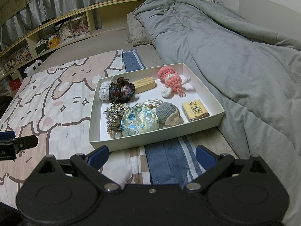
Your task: Organize objects
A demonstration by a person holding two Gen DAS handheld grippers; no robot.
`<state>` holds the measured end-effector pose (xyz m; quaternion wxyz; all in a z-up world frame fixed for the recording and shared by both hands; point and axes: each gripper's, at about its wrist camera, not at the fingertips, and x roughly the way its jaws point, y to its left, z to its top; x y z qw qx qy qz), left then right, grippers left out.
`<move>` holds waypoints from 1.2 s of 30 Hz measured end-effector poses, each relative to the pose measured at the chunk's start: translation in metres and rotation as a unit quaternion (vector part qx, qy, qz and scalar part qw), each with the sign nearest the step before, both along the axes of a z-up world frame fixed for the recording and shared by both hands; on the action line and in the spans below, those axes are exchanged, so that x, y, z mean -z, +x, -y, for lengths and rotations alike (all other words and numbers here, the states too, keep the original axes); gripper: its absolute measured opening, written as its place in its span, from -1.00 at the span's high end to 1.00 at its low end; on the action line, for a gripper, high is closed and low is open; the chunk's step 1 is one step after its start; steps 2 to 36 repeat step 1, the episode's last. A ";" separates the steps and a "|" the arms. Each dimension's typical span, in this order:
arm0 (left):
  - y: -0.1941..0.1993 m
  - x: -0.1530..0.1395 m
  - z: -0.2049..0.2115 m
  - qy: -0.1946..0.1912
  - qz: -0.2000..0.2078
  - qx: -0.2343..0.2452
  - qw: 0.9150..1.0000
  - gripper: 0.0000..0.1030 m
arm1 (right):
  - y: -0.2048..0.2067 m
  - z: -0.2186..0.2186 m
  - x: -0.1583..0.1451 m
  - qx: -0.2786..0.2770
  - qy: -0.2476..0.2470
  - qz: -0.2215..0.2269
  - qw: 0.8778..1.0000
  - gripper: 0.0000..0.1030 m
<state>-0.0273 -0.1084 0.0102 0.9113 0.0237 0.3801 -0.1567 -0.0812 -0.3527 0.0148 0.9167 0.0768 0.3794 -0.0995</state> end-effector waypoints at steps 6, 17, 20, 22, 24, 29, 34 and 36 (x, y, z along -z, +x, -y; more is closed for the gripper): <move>0.000 0.000 0.001 0.000 -0.001 -0.001 1.000 -1.00 | 0.000 0.000 0.000 0.000 0.000 0.000 1.000 -0.94; 0.000 0.000 0.001 0.000 -0.001 -0.001 1.000 -1.00 | 0.000 0.000 0.000 0.000 0.000 0.000 1.000 -0.94; 0.000 0.000 0.001 0.000 -0.001 -0.001 1.000 -1.00 | 0.000 0.000 0.000 0.000 0.000 0.000 1.000 -0.94; 0.000 0.000 0.001 0.000 -0.001 -0.001 1.000 -1.00 | 0.000 0.000 0.000 0.000 0.000 0.000 1.000 -0.94; 0.000 0.000 0.001 0.000 -0.001 -0.001 1.000 -1.00 | 0.000 0.000 0.000 0.000 0.000 0.000 1.000 -0.94; 0.000 0.000 0.001 0.000 -0.001 -0.001 1.000 -1.00 | 0.000 0.000 0.000 0.000 0.000 0.000 1.000 -0.94; 0.000 0.000 0.001 0.000 -0.001 -0.001 1.000 -1.00 | 0.000 0.000 0.000 0.000 0.000 0.000 1.000 -0.94; 0.000 0.000 0.001 0.000 -0.001 -0.001 1.000 -1.00 | 0.000 0.000 0.000 0.000 0.000 0.000 1.000 -0.94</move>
